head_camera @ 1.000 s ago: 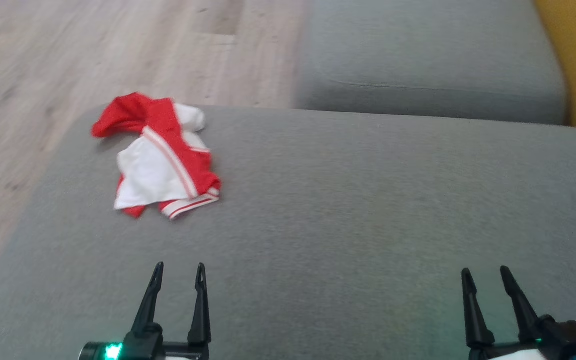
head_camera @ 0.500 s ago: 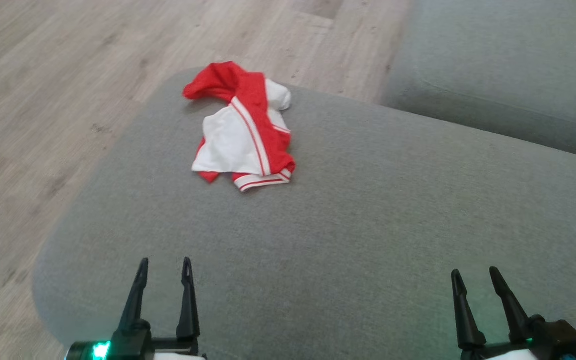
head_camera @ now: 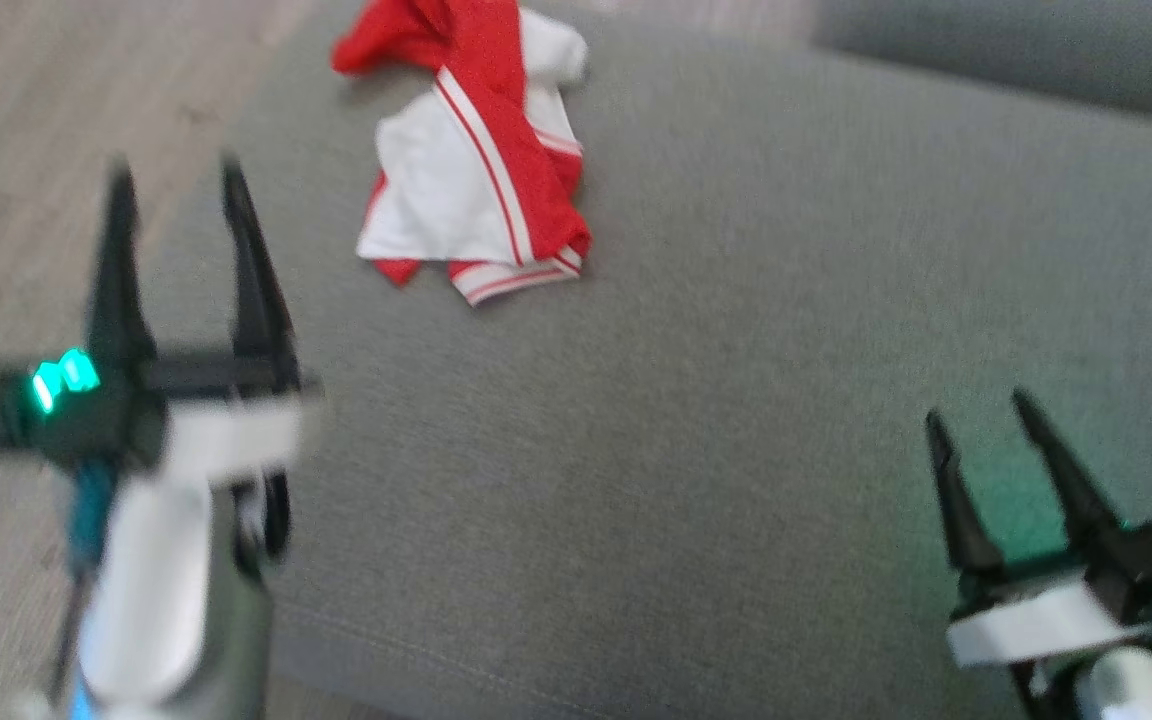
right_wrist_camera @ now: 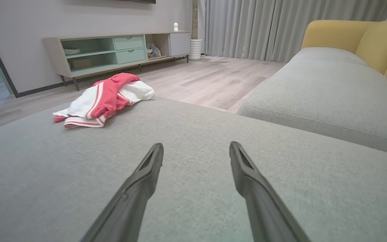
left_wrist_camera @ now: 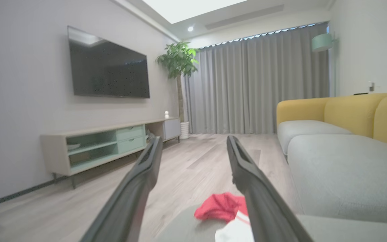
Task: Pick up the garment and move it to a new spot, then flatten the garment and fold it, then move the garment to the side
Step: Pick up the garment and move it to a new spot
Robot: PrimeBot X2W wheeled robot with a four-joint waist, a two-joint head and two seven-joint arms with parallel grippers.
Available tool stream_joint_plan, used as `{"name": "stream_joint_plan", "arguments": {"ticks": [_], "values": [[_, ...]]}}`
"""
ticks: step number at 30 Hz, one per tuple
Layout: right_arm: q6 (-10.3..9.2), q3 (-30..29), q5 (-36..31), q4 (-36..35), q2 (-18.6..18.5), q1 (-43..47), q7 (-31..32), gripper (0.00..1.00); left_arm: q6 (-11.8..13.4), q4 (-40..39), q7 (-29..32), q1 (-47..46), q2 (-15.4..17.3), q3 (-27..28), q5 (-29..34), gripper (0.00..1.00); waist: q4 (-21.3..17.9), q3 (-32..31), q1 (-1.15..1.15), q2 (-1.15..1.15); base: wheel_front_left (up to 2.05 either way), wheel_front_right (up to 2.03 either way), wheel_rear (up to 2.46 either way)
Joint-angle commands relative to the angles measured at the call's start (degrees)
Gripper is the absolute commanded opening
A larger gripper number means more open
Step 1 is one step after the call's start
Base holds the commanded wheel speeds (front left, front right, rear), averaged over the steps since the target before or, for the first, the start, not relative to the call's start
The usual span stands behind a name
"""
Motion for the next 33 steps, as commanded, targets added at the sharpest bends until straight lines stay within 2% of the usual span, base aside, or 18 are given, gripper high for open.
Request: {"name": "stream_joint_plan", "arguments": {"ticks": [1,4,8,9,13,20,23,24,29,33], "values": [[-0.04,1.38,-0.75,-2.46,-2.64,-2.67,-0.75,1.00,-1.26,-0.50,-0.29,-7.00,1.30,2.99,0.39,1.00,-3.58,9.99,-0.02,0.00,0.00,0.00,0.00],[-0.04,1.20,-1.40,-3.74,-5.46,-4.82,-0.75,1.00,-3.54,5.02,-0.29,-16.29,1.88,3.51,-0.17,1.00,-4.43,14.47,-0.02,0.00,0.00,0.00,0.00],[-0.04,0.60,-2.07,-5.68,-8.65,-6.34,-0.75,1.00,-7.66,19.97,0.84,-28.87,2.53,2.69,-2.24,1.00,-5.33,18.55,-0.02,0.00,0.00,0.00,0.00],[-0.04,0.60,-2.07,-5.68,-8.65,-6.34,-0.75,1.00,-7.66,19.97,0.84,-28.87,2.53,2.69,-2.24,1.00,-5.33,18.55,-0.02,0.00,0.00,0.00,0.00],[-0.04,0.34,-2.52,-7.87,-11.32,-7.52,-0.75,1.00,-10.66,34.91,6.15,-40.93,2.71,1.59,-5.61,1.00,-6.52,21.83,-0.02,0.00,0.00,0.00,0.00],[-0.04,0.96,-2.50,-10.13,-13.35,-9.94,-0.75,1.00,-11.89,56.37,17.98,-50.95,2.91,-1.92,-7.68,1.00,-9.24,25.78,-0.02,0.00,0.00,0.00,0.00],[-0.04,1.22,-2.57,-10.03,-12.75,-11.11,-0.75,1.00,-10.89,61.82,19.43,-51.96,4.20,-3.40,-6.13,1.00,-10.32,26.29,-0.02,0.00,0.00,0.00,0.00],[-0.04,1.46,-2.56,-9.89,-12.42,-11.54,-0.75,1.00,-10.89,62.73,18.66,-52.15,4.64,-3.80,-5.76,0.00,-10.72,26.31,-0.02,0.00,0.00,0.00,0.00],[-0.04,2.80,-2.46,-8.77,-10.14,-12.73,-0.75,1.00,-11.13,63.15,10.14,-53.43,7.75,-6.36,-3.29,0.00,-12.32,23.65,-0.02,0.00,0.00,0.00,0.00],[-0.04,3.51,-1.91,-7.48,-7.85,-12.69,-0.75,1.00,-10.97,62.21,4.31,-55.48,9.91,-7.90,-1.66,0.00,-13.86,18.18,-0.02,0.00,0.00,0.00,0.00]]}}
